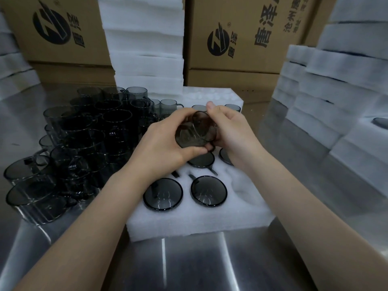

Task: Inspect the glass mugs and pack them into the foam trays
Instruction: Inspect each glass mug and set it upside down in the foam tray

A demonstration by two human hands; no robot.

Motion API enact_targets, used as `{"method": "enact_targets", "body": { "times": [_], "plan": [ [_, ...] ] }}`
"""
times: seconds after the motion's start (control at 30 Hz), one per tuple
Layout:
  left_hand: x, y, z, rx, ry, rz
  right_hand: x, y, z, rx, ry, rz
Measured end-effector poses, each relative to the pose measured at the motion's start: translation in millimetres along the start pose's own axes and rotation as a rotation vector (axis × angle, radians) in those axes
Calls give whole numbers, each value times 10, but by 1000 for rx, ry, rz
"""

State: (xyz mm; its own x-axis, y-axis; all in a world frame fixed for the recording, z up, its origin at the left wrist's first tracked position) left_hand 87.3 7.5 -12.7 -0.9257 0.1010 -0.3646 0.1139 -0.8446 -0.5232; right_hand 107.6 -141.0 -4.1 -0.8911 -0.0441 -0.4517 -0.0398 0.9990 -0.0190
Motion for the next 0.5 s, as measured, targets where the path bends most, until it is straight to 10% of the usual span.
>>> {"method": "enact_targets", "body": {
  "times": [0.5],
  "plan": [
    [26,-173,-32,253,-22,197,46,113,16,-97,-75,-369]
  ]
}}
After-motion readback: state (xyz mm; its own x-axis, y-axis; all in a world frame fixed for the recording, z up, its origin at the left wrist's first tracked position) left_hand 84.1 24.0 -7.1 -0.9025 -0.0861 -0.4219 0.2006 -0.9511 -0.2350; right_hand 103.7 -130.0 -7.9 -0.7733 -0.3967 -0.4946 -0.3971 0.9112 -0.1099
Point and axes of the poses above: each hand's wrist, its own x-axis away from the middle knuckle, its own y-axis out of the palm, z = x × y, the point moved 4 cm from there along -x, towards the middle knuckle, and after that the axes turned 15 degrees about -y, right-handed, at the moved point
